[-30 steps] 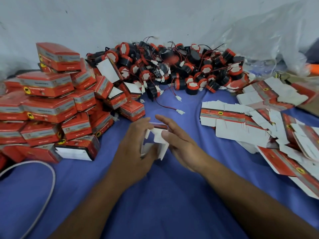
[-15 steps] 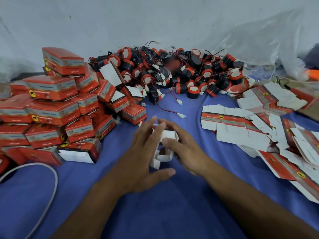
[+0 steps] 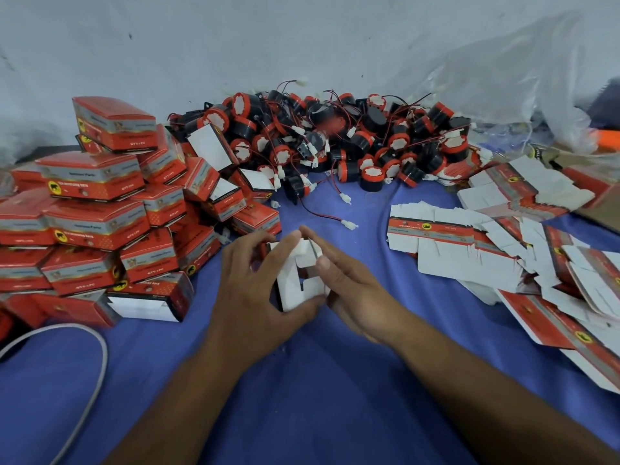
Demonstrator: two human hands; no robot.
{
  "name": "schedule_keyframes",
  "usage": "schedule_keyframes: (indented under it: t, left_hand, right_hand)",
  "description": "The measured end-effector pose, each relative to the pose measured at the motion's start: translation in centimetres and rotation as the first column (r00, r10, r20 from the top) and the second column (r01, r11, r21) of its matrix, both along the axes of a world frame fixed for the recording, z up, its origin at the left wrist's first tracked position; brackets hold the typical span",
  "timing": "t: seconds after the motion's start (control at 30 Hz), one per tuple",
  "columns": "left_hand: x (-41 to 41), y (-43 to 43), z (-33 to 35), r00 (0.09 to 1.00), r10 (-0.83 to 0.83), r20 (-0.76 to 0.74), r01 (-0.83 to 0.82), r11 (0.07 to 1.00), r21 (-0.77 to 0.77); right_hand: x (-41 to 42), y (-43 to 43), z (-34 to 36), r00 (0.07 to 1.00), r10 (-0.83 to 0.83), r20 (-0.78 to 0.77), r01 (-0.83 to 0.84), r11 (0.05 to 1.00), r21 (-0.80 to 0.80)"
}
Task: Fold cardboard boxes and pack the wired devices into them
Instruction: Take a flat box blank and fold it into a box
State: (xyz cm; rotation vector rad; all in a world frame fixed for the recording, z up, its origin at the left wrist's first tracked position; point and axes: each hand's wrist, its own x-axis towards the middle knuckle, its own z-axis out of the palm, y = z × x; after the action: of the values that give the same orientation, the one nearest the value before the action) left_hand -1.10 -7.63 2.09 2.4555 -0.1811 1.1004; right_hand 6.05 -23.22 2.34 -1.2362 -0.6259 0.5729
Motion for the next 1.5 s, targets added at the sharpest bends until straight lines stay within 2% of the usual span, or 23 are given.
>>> schedule_keyframes:
  t: [0.07,0.13,0.2,0.37,0.6,0.77,0.9,1.2,1.5]
  left_hand:
    - [0.0,-0.2,0.0,1.000,0.022,-0.020,-0.022,1.000,-0.011]
    - [0.0,-0.5,0.0,0.999,0.020,-0.046,-0.021,1.000,-0.016]
    - [-0.1,-0.6,-0.2,0.996,0.013,-0.093,-0.012,1.000,0.010]
    - [-0.1,-0.4,-0.5,0.985,-0.027,-0.169,0.044,0.994,0.101]
    - [-0.2,0.2,0.1,0.993,-0.121,0.000,0.120,0.990,0.075]
    - [-0.4,0.3,0.3,0.985,-0.172,-0.007,0.172,0.984,0.044]
    - [-0.4,0.5,0.3,0.985,-0.170,-0.014,0.170,0.985,0.041]
    - [-0.3,0.7,0.2,0.986,-0.169,-0.006,0.169,0.983,0.076]
    - [-0.5,0.6,0.4,0.984,-0.175,-0.038,0.175,0.984,0.011]
  right_hand:
    - [0.1,-0.1,0.1,0.991,0.065,-0.116,-0.058,0.996,0.062]
    - [0.1,-0.2,0.2,0.983,0.088,-0.161,-0.075,0.993,0.087]
    - [0.1,-0.1,0.2,0.992,0.053,-0.119,-0.045,0.996,0.071]
    - [-0.1,0.1,0.0,0.985,-0.131,0.112,0.135,0.990,-0.032]
    - [-0.2,-0.3,0.1,0.966,-0.109,0.233,0.144,0.980,-0.137]
    - [-0.1,-0.7,0.4,0.965,-0.038,0.260,0.081,0.984,-0.158]
    - [-0.2,-0.6,0.5,0.955,-0.044,0.292,0.098,0.980,-0.176]
    - [-0.5,-0.4,0.7,0.965,-0.072,0.251,0.106,0.986,-0.125]
    - [0.1,-0.6,0.6,0.994,0.043,0.099,-0.038,0.998,-0.052]
